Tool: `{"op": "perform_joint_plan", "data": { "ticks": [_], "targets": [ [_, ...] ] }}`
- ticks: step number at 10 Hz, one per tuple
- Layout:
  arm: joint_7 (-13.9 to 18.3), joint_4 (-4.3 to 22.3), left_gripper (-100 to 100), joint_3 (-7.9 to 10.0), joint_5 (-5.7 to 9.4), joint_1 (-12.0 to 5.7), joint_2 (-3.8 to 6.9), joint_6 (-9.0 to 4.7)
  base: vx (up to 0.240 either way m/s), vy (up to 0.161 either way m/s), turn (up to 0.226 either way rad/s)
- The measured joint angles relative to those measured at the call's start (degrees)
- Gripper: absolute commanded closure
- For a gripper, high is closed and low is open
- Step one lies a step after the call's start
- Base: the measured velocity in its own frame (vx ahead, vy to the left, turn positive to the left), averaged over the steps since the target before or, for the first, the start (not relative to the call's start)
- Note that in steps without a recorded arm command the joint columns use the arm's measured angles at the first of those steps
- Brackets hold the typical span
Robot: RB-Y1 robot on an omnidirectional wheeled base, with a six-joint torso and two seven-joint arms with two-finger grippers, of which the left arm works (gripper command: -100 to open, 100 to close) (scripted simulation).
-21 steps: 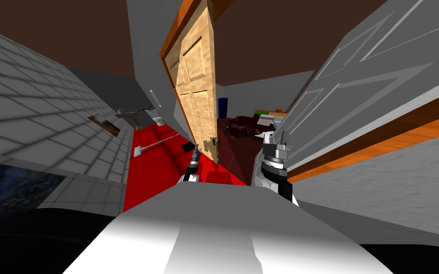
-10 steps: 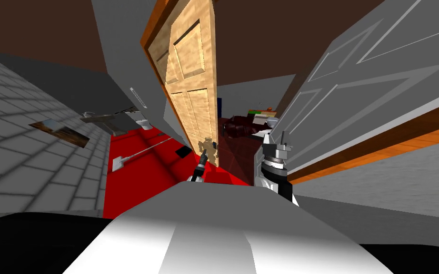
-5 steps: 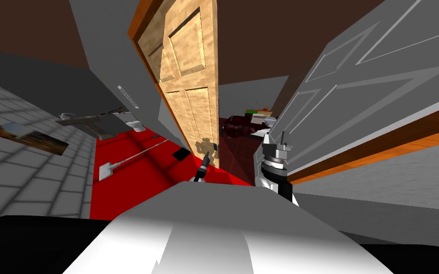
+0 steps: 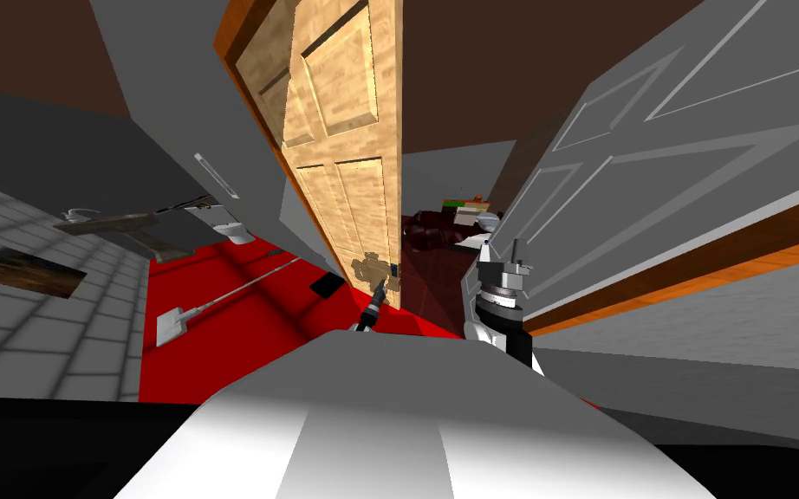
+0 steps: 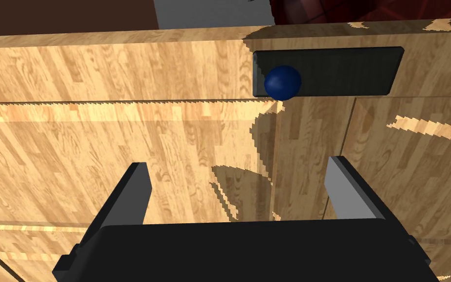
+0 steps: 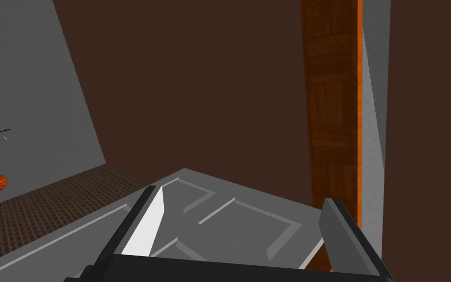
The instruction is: Push the door open
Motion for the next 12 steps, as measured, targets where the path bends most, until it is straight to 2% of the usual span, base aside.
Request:
{"op": "perform_joint_plan", "data": {
  "ticks": [4, 7, 12],
  "targets": [
    [0.2, 3.7, -100, -1.55, -0.41, -0.85, -0.29, -0.69, 0.062, 0.09, -0.061],
    [0.7, 7.3, -100, -2.45, -0.57, -2.12, -0.35, -1.58, 0.05, 0.076, -0.054],
    [0.5, 8.1, -100, -2.08, -0.43, -2.28, -0.19, -2.14, 0.17, -0.05, -0.025]
  ]
}}
